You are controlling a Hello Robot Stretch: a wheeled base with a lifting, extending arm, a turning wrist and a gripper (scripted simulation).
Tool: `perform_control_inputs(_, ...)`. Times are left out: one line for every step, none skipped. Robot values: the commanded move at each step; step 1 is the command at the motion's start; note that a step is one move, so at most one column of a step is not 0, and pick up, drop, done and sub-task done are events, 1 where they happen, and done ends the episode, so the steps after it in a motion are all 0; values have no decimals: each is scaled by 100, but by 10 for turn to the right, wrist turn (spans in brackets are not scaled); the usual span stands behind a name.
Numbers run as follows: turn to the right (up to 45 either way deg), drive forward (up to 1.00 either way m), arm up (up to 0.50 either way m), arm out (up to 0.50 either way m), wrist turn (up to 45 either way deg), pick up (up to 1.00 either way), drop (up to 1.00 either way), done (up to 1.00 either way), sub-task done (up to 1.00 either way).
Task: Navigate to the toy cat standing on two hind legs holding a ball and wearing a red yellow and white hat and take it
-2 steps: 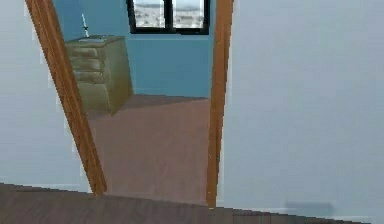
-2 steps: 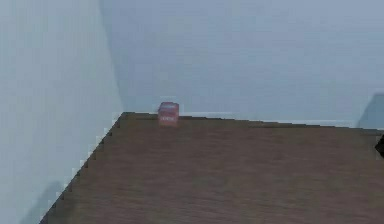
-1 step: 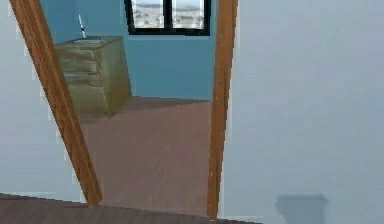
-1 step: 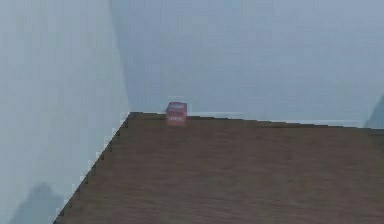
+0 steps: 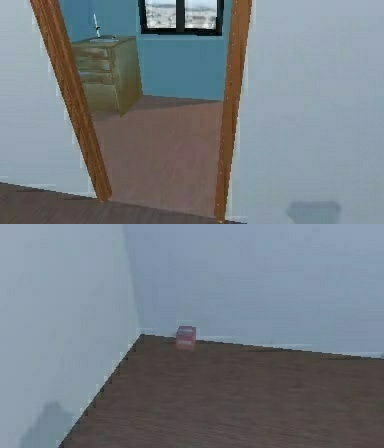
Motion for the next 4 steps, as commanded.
perform_control_inputs(0, 55, 0, 0, 0, 0, 0, 0, 0)
perform_control_inputs(-360, 0, 0, 0, 0, 0, 0, 0, 0)
perform_control_inputs(0, 45, 0, 0, 0, 0, 0, 0, 0)
perform_control_inputs(390, 0, 0, 0, 0, 0, 0, 0, 0)
